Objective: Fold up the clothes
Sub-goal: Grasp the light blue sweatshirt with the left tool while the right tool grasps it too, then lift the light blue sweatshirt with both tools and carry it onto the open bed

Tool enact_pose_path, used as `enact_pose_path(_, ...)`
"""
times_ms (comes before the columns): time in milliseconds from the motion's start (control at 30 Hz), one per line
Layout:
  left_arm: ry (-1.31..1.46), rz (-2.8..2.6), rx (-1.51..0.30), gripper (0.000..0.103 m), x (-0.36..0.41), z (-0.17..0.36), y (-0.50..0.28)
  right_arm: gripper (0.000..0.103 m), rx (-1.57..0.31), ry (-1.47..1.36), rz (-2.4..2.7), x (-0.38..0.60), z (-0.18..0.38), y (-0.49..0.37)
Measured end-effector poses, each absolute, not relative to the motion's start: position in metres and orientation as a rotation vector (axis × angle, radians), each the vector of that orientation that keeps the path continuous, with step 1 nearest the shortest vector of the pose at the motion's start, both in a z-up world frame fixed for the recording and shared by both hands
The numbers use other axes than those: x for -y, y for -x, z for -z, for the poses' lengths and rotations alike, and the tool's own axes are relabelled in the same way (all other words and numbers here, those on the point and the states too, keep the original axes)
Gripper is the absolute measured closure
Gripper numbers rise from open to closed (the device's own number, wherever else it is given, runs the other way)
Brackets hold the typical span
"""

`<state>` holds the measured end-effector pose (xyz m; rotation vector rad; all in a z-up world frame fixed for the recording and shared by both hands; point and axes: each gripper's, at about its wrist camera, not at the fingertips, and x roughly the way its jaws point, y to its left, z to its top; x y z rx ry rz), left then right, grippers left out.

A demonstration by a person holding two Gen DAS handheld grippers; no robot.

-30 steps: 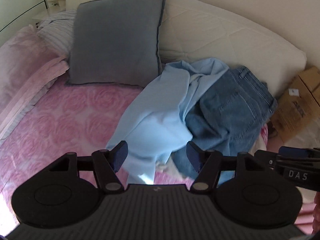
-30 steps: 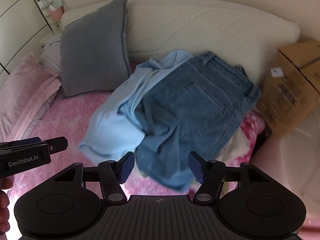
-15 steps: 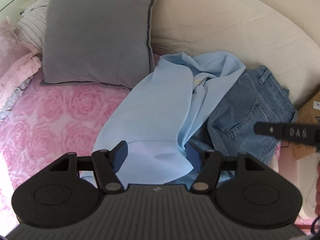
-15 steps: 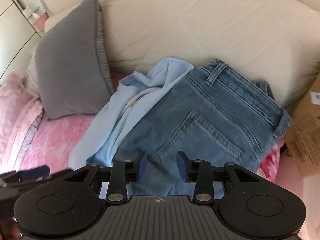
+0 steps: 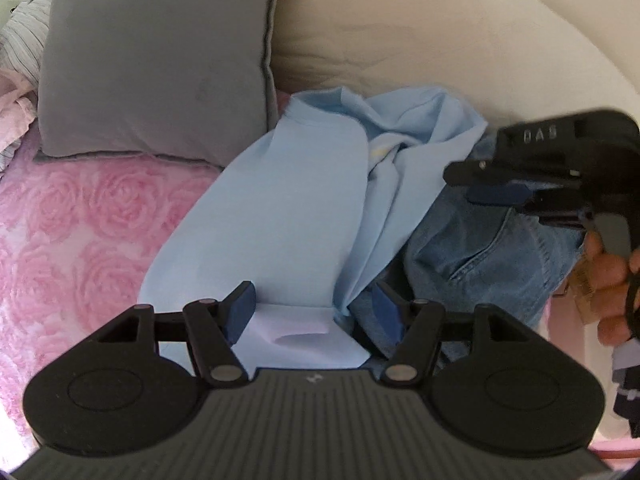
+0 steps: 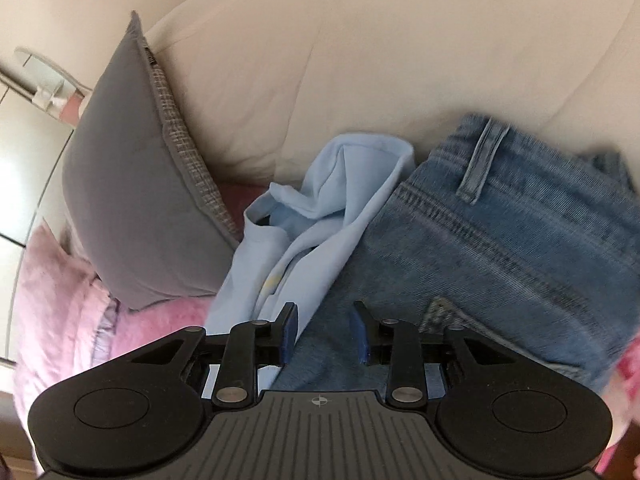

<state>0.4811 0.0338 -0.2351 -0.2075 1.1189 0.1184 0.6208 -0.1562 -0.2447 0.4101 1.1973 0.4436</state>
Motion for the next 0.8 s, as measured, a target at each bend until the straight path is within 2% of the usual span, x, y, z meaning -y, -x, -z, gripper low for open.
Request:
enact_pose_path(33,0.191,-0.145,-1.13,0.043,-0.035,0.241,-0.483,0.069,-1.198,-0.42,-0.445,0.154,0.248,-0.621)
enact_pose_path(100,0.185,-0.196,-1.146,0.074,-0.042,0.249,-0.486,0.07,-1.186,-0.431,-0.461,0.149,0.252,-0.622)
enact_pose_path(133,0.206,-0.211,-1.139,0.082,-0.048,0.25,-0.487,0.073,-1.181,-0.419,-0.467,0.145,0.253,-0.622)
enact_pose_path(167,0.24,-0.222,-1.126,0.088,-0.056,0.249,-0.487,0.091,-1.174,-0.394,-0.472,0.14,0.254,-0.621)
enact_pose_path(200,0.268,-0.231,-1.116,0.09,-0.062,0.246,-0.486,0.103,-1.164,-0.36,-0.48,0.136,0.254,-0.619)
enact_pose_path(500,0.316,-0.414,-0.947,0.094,-0.116,0.18,-0.432,0.103,-1.024,-0.359,-0.65,0.134,0.203,-0.59)
enact_pose_path(800,0.355,-0.679,-0.704,0.094,-0.169,0.071,-0.292,0.103,-0.866,-0.334,-1.012,0.096,0.109,-0.514)
